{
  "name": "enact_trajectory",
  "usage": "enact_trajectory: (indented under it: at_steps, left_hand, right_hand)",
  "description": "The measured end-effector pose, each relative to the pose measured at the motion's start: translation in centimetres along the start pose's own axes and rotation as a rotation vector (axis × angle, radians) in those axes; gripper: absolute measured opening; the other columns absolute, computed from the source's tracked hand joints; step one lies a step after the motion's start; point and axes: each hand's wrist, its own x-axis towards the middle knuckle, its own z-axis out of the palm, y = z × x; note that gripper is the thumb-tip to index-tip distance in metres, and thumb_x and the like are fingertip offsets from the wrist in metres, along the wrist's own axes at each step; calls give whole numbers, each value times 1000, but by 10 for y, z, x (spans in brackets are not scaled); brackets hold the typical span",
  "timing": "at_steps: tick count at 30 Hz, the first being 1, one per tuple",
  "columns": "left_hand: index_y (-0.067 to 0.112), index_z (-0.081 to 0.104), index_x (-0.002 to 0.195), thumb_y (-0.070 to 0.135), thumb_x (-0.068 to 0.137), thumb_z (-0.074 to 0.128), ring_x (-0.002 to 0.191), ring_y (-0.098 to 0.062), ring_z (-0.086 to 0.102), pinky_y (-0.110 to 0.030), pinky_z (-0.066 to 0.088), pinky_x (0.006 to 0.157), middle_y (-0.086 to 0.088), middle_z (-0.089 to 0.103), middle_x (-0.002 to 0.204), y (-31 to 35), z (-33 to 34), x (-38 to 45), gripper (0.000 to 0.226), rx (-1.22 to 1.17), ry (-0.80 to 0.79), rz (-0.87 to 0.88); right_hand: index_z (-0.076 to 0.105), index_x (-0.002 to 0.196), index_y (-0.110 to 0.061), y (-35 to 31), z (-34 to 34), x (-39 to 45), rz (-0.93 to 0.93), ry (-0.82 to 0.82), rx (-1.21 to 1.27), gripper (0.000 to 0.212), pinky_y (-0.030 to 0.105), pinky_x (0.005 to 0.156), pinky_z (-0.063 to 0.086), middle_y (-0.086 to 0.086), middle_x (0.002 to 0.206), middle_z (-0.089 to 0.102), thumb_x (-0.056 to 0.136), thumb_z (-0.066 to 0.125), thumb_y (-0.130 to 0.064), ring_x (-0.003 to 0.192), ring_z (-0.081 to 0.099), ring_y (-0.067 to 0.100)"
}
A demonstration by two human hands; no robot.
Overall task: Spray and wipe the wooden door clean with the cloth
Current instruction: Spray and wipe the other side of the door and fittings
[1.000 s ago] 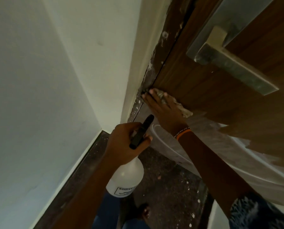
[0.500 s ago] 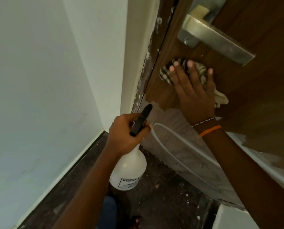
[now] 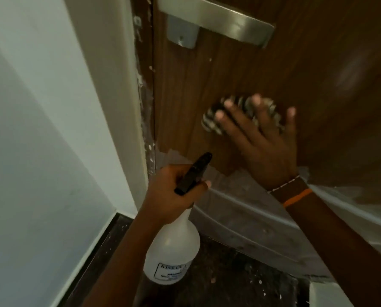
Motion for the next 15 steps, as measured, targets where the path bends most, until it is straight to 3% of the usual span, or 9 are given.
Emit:
enact_trajectory:
  at_steps: [2, 4, 6, 10, 11, 13, 15]
  left_hand:
    - [-6, 62, 70, 52, 67, 63, 56, -34, 58, -42, 50, 59, -20, 59, 59, 1, 9, 11, 58, -46, -26, 45]
    - [-12, 64, 78, 49, 68, 64, 68, -39, 63, -46, 54, 70, -29, 63, 70, -1, 18, 21, 62, -100, -59, 85]
    - [-8, 68, 83, 44, 68, 65, 72, -34, 67, -48, 56, 76, -21, 67, 71, -5, 25, 32, 55, -144, -73, 97]
    - [18, 75, 80, 22, 72, 70, 67, -17, 69, -22, 54, 70, -5, 70, 66, -22, 40, 40, 10, -256, -94, 156]
    - [24, 77, 73, 17, 75, 69, 65, -13, 69, -18, 53, 66, -3, 70, 64, -29, 45, 41, 11, -276, -88, 176]
    - [27, 76, 63, 11, 78, 69, 63, -9, 68, -15, 52, 62, 0, 70, 61, -40, 55, 42, 24, -296, -83, 217]
    - [20, 76, 68, 18, 74, 71, 66, -16, 69, -21, 54, 66, -4, 70, 65, -46, 62, 44, 8, -298, -126, 295]
  right_hand:
    - [39, 144, -29, 13, -5, 9, 82, 101, -18, 46, 47, 117, 0, -4, 147, 43, 101, 51, -20, 139, 29, 24]
    - [43, 142, -29, 15, -5, 5, 57, 112, 36, 44, 46, 117, 8, 2, 146, 45, 101, 51, -18, 136, 35, 27]
    - [44, 142, -24, 7, 1, -16, -7, 58, 94, 40, 47, 116, 14, 6, 147, 42, 104, 42, -15, 137, 34, 28]
    - [31, 144, -12, -24, 29, -89, -210, -123, 121, 43, 49, 116, 9, 7, 154, 27, 103, 18, -9, 139, 26, 29]
    - [29, 143, -12, -30, 36, -104, -236, -139, 106, 43, 48, 116, 9, 7, 153, 28, 103, 15, -9, 139, 26, 28]
    - [33, 140, -11, -38, 46, -118, -232, -103, 79, 40, 48, 115, 14, 7, 147, 31, 103, 18, -9, 138, 28, 27]
    - [40, 136, -12, -37, 48, -114, -164, -1, 46, 35, 49, 115, 16, 8, 146, 40, 102, 32, -12, 139, 32, 26]
